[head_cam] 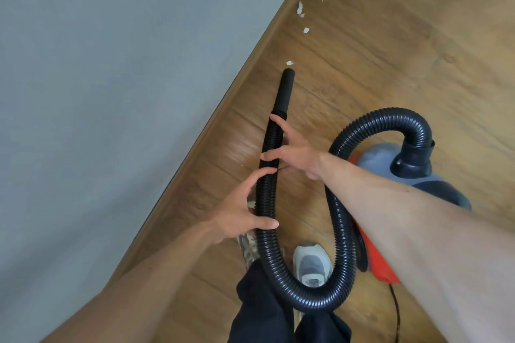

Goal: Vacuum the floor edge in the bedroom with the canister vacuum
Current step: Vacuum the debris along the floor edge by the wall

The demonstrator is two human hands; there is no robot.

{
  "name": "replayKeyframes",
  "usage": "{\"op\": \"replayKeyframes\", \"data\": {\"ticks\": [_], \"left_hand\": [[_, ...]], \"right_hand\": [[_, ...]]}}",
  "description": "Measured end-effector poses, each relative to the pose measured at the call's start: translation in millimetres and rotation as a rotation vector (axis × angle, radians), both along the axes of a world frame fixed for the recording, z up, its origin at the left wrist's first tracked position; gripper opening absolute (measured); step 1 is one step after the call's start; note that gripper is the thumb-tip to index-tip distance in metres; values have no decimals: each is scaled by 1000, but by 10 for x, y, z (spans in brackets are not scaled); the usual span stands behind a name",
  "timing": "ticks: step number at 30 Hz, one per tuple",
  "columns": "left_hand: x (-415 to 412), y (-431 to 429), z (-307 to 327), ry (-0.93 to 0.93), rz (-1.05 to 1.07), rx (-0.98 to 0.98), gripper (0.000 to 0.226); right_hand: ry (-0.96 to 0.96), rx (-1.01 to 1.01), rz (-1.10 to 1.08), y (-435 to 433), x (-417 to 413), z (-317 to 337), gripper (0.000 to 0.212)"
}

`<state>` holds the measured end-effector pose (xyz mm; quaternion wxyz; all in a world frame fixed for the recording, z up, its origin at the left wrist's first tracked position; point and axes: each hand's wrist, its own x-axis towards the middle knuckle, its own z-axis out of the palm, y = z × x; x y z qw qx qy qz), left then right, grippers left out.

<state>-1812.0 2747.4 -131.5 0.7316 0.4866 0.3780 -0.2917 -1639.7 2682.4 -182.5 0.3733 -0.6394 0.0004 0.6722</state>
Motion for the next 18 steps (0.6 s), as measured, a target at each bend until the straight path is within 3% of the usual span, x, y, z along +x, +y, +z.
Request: {"op": "replayKeyframes", "data": {"ticks": [10, 18], "left_hand": [[-14, 48, -2, 42, 46, -55, 95], [56, 167, 8, -15, -4, 39, 95]], "right_hand": [[3, -4, -31, 65, -42, -11, 99], [0, -9, -52, 181, 31, 23, 99]]}}
